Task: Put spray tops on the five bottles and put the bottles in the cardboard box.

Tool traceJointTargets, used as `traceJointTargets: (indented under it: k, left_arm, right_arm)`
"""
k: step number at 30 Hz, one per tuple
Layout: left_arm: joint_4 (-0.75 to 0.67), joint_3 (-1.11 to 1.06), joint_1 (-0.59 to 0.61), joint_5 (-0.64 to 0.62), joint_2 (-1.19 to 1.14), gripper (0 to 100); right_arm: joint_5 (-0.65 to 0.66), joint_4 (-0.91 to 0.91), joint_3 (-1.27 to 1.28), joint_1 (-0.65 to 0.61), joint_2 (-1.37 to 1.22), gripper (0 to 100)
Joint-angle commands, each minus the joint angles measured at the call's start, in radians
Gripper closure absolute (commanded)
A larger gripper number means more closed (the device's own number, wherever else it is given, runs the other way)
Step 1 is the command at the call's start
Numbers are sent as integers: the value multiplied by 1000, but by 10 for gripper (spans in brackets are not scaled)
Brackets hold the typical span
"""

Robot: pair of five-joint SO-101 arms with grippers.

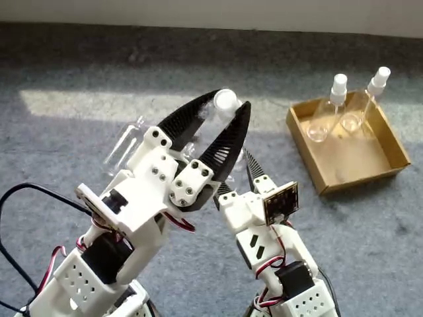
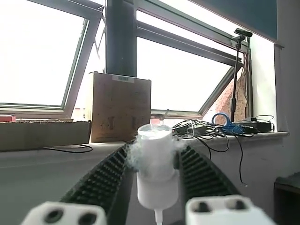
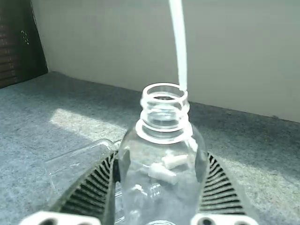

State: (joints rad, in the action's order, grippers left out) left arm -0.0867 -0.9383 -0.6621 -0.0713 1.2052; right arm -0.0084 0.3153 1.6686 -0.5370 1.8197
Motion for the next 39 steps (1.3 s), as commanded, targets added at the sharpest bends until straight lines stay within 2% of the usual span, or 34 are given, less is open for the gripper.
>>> traceJointTargets:
  k: [1, 7, 14, 19, 26, 28, 33, 39]
  left_arm:
    - [17, -10, 15, 2, 67, 996]
    - [20, -90, 15, 0, 160, 996]
    - [15, -179, 15, -3, 166, 996]
    - [20, -271, 18, -81, 166, 996]
    - [21, -332, 22, -87, 163, 996]
    - [46, -329, 22, -87, 163, 996]
    - [213, -229, 28, -86, 113, 996]
    - [235, -97, 47, -86, -84, 996]
  right_arm:
    - [2, 2, 117, -8, 18, 886]
    - [2, 2, 117, -8, 18, 886]
    - [2, 2, 117, -8, 18, 886]
    - [2, 4, 117, -8, 16, 886]
    - [2, 4, 117, -7, 16, 886]
    - [2, 4, 117, -5, 16, 886]
    - [2, 4, 117, -5, 16, 886]
    - [2, 4, 117, -4, 15, 886]
